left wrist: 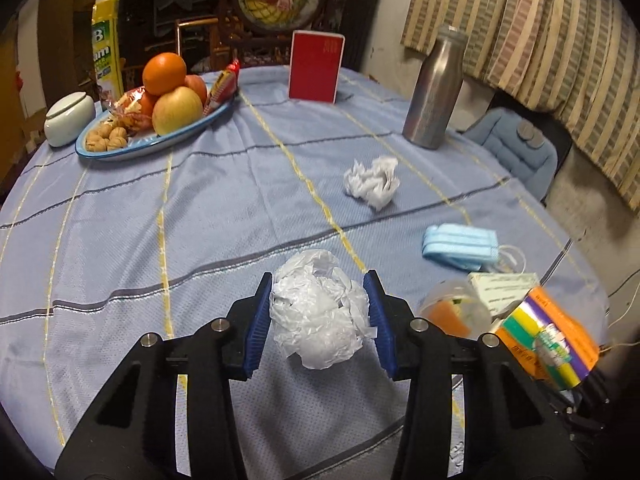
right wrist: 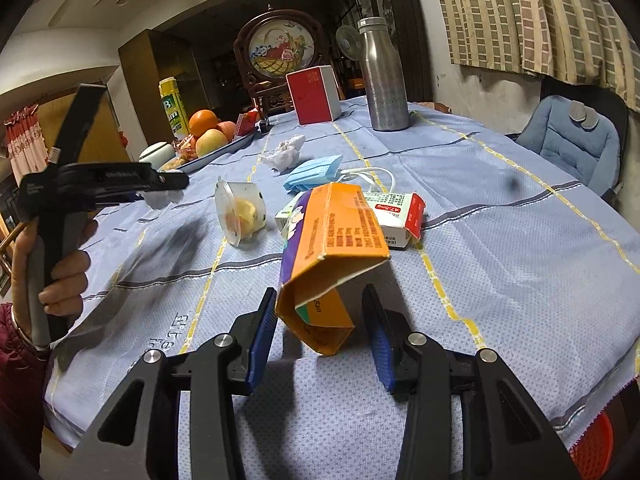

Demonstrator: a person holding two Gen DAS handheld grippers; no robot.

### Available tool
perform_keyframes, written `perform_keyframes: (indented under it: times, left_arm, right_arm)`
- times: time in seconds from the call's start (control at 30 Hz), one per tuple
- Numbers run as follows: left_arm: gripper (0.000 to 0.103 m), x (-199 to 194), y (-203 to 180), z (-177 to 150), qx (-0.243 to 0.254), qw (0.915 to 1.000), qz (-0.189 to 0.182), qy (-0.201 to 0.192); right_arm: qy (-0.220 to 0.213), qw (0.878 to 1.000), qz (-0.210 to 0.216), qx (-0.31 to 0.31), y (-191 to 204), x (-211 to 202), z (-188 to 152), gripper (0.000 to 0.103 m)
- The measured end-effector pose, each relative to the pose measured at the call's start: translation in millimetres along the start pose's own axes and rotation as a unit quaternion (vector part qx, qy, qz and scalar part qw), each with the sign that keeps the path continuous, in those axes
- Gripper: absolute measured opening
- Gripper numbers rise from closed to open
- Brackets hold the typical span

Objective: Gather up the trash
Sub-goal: 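Carry the carton and plastic bag to the wastebasket and open both tools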

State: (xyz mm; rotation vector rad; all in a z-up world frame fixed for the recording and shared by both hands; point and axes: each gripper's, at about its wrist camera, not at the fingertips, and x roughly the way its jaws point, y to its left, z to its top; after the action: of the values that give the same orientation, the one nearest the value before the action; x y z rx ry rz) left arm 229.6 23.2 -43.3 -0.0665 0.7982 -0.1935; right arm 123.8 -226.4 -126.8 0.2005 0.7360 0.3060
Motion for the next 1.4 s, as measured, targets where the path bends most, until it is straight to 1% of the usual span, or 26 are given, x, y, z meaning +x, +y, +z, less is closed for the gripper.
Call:
perform_keyframes:
  times: [0.17, 0.33, 0.37, 0.43, 0.47, 0.57, 0.67, 0.77, 0.83, 0.93, 1.1, 1.2, 1.3, 1.4]
  left_arm:
    - [0.045, -4.1, 3.1, 1.8, -0.008, 0.9999, -0.005, -0.005]
    - [0.045, -5.0, 3.8, 1.7, -0.008, 0.9999, -0.005, -0.006]
    - [0.045, -4.8, 3.8, 1.8, -0.008, 0.9999, -0.005, -0.006]
    - [0.045, -4.4, 3.3, 1.8, -0.006, 1.0, -0.005, -0.004]
    - [0.046, -4.7, 3.0, 1.7, -0.005, 1.0, -0.005, -0.004]
    - [0.045, -4.8, 2.5, 1.3, -0.006, 0.9999, -0.007, -0.004]
    - [0.045, -5.7, 1.8, 0.3, -0.006, 0.9999, -0.009, -0.005]
    - [0.045, -9.2, 1.5, -1.4, -0.006, 0.9998, -0.015, -0.008]
    - [0.045, -13.6, 1.2, -2.8, -0.006, 0.9997, -0.022, -0.013]
    - [0.045, -21.3, 0.1, -4.9, -0.006, 0.9991, -0.036, -0.021]
    - [0.045, -36.0, -9.0, -11.6, 0.0, 0.9978, -0.056, -0.037]
    - [0.045, -42.8, -17.6, -16.5, 0.006, 0.9965, -0.073, -0.04]
    - [0.045, -49.1, -31.8, -22.7, 0.018, 0.9948, -0.09, -0.043]
    - [0.045, -51.6, -48.0, -26.1, 0.032, 0.9936, -0.101, -0.04]
  right_arm:
    - [0.012, 1.0, 0.001, 0.001, 1.4, 1.8, 3.4, 0.047]
    - [0.02, 1.0, -0.005, 0.006, 1.9, 4.3, 6.8, 0.047]
    - [0.021, 1.0, -0.007, 0.008, 1.7, 4.6, 6.8, 0.043]
    - [0.021, 1.0, 0.001, 0.019, -0.3, 4.3, 8.7, 0.022]
    - [0.008, 1.0, 0.0, 0.025, -1.5, -1.3, 10.4, 0.022]
    - [-0.026, 1.0, -0.011, 0.014, 2.8, -21.5, 16.5, 0.021]
    - [-0.059, 0.998, -0.008, 0.007, 4.5, -50.6, 22.8, 0.021]
    - [-0.083, 0.996, -0.019, 0.007, -1.8, -75.5, 24.8, 0.021]
    - [-0.097, 0.995, -0.033, 0.015, -13.9, -95.7, 22.5, 0.021]
    - [-0.106, 0.992, -0.062, 0.028, -35.7, -118.7, 14.8, 0.021]
    - [-0.1, 0.985, -0.125, 0.065, -81.5, -149.9, -12.7, 0.022]
    - [-0.084, 0.978, -0.166, 0.091, -111.1, -164.2, -33.7, 0.022]
    - [-0.064, 0.971, -0.193, 0.123, -138.5, -170.9, -54.4, 0.022]
    - [-0.034, 0.962, -0.225, 0.151, -164.5, -171.6, -78.2, 0.022]
